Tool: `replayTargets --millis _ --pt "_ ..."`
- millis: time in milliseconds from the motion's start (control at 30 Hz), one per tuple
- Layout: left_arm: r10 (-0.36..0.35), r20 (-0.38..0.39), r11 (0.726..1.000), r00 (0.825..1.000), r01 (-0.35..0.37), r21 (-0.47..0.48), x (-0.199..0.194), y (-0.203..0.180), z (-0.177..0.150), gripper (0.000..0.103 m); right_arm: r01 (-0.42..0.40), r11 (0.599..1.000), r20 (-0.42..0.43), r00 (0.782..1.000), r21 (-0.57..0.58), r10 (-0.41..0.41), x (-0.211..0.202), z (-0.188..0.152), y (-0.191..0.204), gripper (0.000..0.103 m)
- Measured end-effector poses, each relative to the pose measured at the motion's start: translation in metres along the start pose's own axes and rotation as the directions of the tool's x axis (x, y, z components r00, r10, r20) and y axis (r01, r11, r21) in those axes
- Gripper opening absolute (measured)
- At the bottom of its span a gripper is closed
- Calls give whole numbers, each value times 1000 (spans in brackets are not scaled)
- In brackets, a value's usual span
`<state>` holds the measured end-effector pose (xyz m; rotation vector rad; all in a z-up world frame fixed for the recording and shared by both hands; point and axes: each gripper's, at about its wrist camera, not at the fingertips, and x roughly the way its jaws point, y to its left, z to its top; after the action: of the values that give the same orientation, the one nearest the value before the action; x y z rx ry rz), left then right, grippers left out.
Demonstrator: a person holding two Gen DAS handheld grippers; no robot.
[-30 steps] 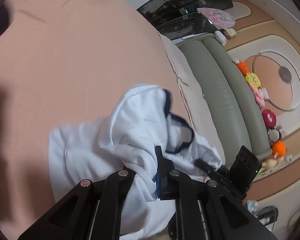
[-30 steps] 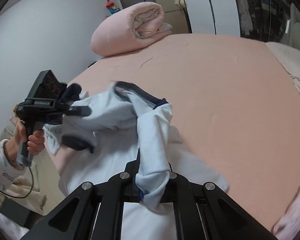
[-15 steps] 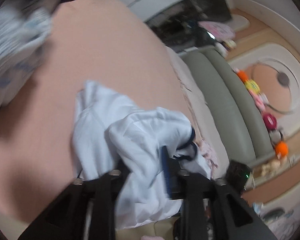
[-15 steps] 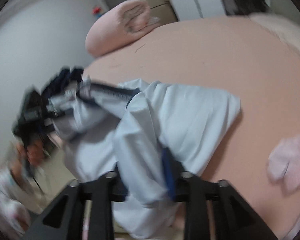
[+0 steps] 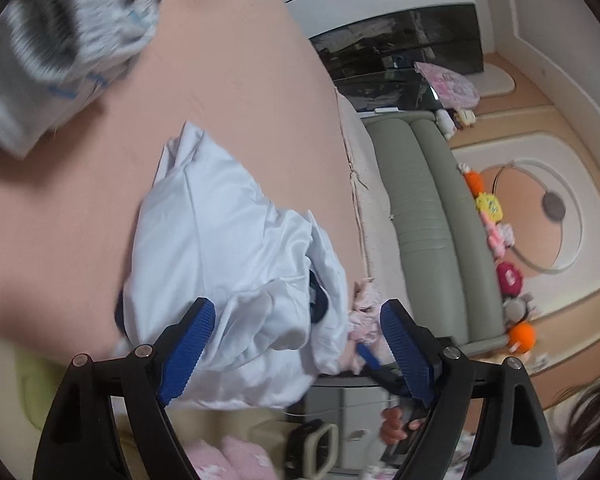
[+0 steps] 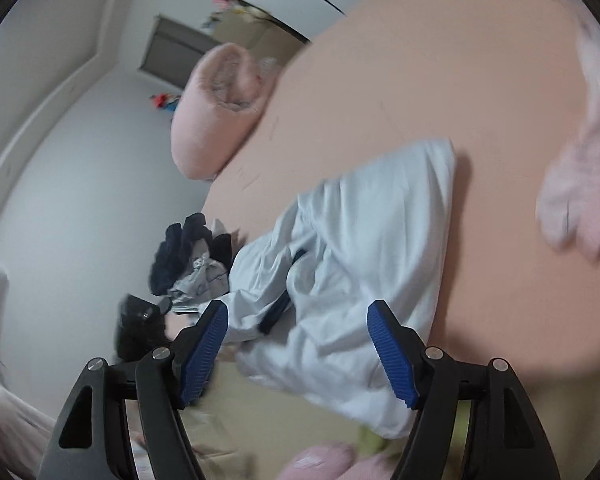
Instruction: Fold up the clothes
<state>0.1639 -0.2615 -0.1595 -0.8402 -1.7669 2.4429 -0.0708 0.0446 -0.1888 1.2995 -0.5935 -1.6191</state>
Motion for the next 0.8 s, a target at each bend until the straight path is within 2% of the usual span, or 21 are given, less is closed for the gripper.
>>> replayTargets --millis 133,300,400,433,500,533,633,667,700,733,767,800 --pt "-13 37 999 999 15 -31 -7 -4 -5 85 -113 986 18 994 121 112 -4 -10 -8 72" --pt "-57 76 997 996 60 -44 -17 -13 -11 85 -89 982 0 996 169 90 -1 -20 -8 72" --pt "-89 72 994 993 93 -53 -16 -19 -13 85 -106 979 -39 993 172 114 7 -27 -2 72" --pt "-83 63 996 995 86 -36 -13 -23 -13 85 -83 986 -43 995 146 90 9 -27 2 72" --pt "-40 32 999 999 39 25 -4 -31 -13 85 54 999 -48 997 -2 -54 10 -25 22 72" --pt "-14 8 998 1000 13 66 3 -36 -14 85 122 990 -43 991 -78 -125 12 -24 31 72" --pt "79 -56 980 995 -67 189 24 -52 -16 85 285 907 -31 951 -310 -309 26 -22 64 72" --pt "166 -59 945 984 -142 293 35 -64 -19 85 322 869 -24 934 -375 -356 32 -22 72 72" --pt "256 -51 892 965 -215 399 47 -76 -22 85 362 815 -11 912 -453 -411 40 -25 79 72" --pt "341 -33 821 939 -281 498 58 -88 -26 85 398 751 8 886 -526 -463 48 -29 85 72" --pt "448 1 699 894 -352 622 74 -100 -35 85 428 680 31 858 -595 -512 55 -32 91 72" --pt "510 32 603 859 -384 700 85 -107 -42 85 451 607 57 830 -655 -555 63 -35 97 72"
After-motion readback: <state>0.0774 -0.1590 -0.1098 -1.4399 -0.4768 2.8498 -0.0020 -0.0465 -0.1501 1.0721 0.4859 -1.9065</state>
